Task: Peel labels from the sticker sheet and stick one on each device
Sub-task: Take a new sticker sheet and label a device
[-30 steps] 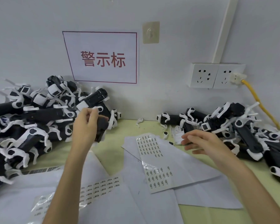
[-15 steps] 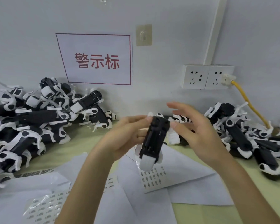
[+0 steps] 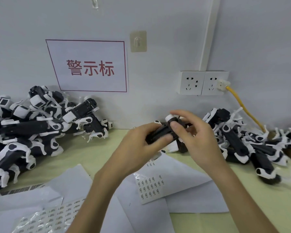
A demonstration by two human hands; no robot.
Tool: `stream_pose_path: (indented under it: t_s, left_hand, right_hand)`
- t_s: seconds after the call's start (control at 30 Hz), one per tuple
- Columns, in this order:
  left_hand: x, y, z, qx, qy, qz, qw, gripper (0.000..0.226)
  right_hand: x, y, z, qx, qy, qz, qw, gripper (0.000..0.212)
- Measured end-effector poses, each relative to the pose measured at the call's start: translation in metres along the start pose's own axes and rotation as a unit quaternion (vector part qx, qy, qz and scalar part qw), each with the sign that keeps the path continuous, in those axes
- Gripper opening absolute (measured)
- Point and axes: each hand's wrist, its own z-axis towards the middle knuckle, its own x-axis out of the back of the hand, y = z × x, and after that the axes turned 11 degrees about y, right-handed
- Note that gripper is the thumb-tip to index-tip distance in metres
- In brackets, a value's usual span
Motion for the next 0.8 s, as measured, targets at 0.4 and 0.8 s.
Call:
stream_pose_path:
  t_s: [0.4, 0.8]
  left_hand:
    - [0.014, 0.001, 0.000, -0.024, 0.122, -0.157, 0.980, 0.064]
    - [0.006, 0.004, 0.004, 0.094, 0.106, -0.313, 0.939, 0.033]
  right_hand:
    - [0.016, -0.002, 0.009, -0.076, -0.021, 0.092, 0.993, 0.020]
    - [0.010, -0.016, 0.001, -0.023, -0.179, 0.138, 0.974, 0.032]
